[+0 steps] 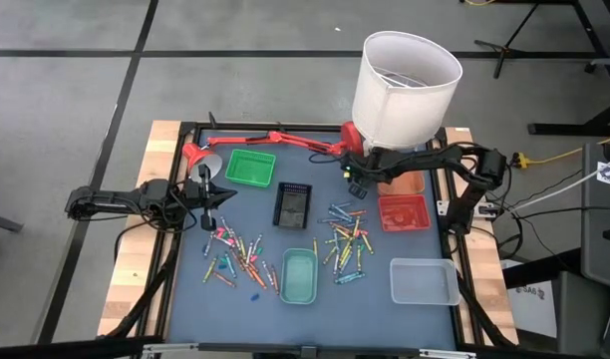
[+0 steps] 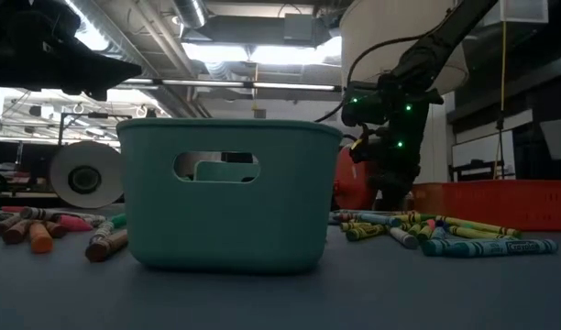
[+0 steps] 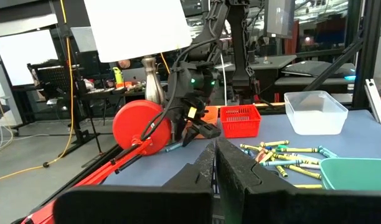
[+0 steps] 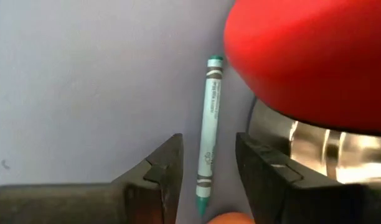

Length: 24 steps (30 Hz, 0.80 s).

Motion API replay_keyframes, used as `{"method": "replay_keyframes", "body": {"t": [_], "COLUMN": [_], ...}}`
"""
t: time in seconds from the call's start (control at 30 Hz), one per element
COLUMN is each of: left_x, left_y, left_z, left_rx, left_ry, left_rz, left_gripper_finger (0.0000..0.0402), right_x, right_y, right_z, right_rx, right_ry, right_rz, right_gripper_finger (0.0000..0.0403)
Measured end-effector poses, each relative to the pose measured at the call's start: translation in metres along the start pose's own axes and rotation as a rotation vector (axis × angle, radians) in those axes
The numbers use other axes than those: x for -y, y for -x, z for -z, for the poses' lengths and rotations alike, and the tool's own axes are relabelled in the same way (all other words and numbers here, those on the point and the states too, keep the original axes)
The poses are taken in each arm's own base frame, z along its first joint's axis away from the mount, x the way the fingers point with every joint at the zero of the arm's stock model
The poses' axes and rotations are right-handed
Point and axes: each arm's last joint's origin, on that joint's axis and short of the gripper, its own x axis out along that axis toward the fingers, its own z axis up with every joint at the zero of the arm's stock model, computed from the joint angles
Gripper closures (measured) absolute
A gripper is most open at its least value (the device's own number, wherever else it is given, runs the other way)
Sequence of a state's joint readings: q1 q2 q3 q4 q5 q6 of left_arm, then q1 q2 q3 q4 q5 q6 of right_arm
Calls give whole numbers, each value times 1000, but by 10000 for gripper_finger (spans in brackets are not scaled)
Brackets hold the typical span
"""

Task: Sort crayons
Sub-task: Put the blue green crayon into the orange bin

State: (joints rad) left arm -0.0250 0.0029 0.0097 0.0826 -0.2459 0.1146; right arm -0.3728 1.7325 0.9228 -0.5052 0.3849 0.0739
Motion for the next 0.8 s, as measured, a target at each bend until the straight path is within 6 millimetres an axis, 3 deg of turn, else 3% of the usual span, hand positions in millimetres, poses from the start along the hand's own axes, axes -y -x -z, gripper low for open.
{"method": "replay_keyframes", "body": {"t": [0.8], "left_x": [0], "left_y": [0], "left_z": [0], "left_rx": [0], "left_ry": [0], "left_rz": [0], "left_gripper_finger": [400], "right_x": [18], "right_y": [-8], "right_z": [0], "right_rx": [-28], "right_ry": [-53], "right_rz": [-207], "right_gripper_finger": [256]}}
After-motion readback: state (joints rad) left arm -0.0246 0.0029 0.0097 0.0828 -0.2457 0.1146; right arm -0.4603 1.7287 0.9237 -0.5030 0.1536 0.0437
